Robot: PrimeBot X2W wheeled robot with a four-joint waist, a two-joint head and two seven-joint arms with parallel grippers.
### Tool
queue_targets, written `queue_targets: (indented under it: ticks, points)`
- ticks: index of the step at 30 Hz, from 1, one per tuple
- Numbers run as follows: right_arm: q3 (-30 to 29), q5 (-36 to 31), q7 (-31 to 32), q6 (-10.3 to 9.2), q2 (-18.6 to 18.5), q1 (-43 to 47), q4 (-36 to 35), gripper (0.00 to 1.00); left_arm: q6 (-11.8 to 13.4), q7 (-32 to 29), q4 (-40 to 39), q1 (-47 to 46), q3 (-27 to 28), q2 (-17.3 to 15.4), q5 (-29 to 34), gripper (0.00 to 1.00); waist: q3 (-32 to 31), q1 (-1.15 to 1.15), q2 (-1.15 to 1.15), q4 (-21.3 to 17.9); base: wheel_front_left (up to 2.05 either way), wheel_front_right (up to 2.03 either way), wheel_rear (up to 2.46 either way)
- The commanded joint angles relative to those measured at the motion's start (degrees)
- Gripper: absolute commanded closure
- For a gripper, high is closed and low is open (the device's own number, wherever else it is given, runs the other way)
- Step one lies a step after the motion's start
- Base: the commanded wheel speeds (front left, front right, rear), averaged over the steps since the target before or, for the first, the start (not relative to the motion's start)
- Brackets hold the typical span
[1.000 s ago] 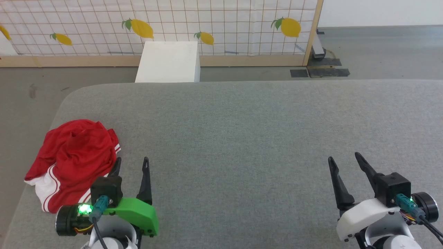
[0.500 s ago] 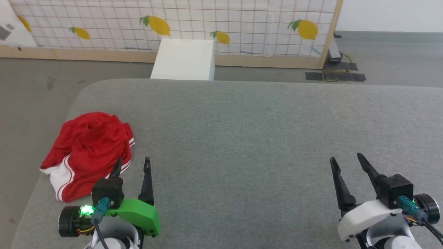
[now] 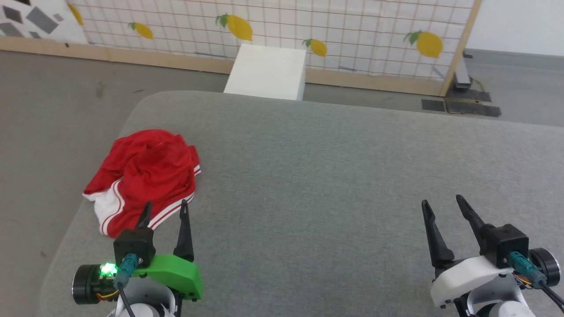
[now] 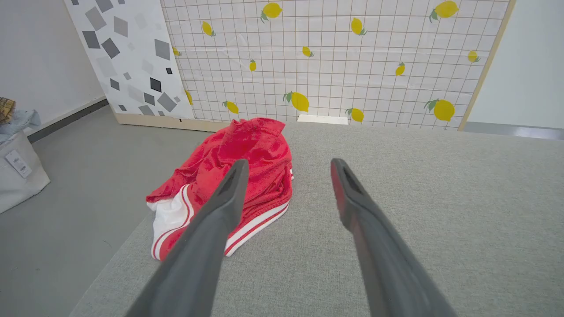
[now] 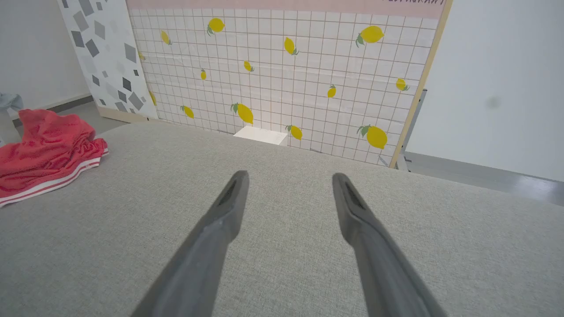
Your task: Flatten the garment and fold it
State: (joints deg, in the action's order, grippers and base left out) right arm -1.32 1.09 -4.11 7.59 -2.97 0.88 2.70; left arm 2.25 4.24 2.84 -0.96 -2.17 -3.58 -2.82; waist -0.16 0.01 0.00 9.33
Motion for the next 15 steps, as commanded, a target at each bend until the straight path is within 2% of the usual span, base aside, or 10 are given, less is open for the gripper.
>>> queue_targets:
  ticks: [1, 15]
  points:
    - [-0.1, 0.5, -0.6, -0.03, 0.0, -1.1, 0.3, 0.00, 0.5, 0.6, 0.2, -0.7, -0.1, -0.4, -0.6, 0.00, 0.0, -0.01, 0.00, 1.3, 0.00, 0.00, 0.00]
    - [-0.3, 0.7, -2.3, -0.04, 0.0, -1.6, 1.2, 0.00, 1.6, 2.2, 0.9, -0.7, -0.3, -0.7, -1.5, 0.00, 0.0, -0.01, 0.00, 6.2, 0.00, 0.00, 0.00]
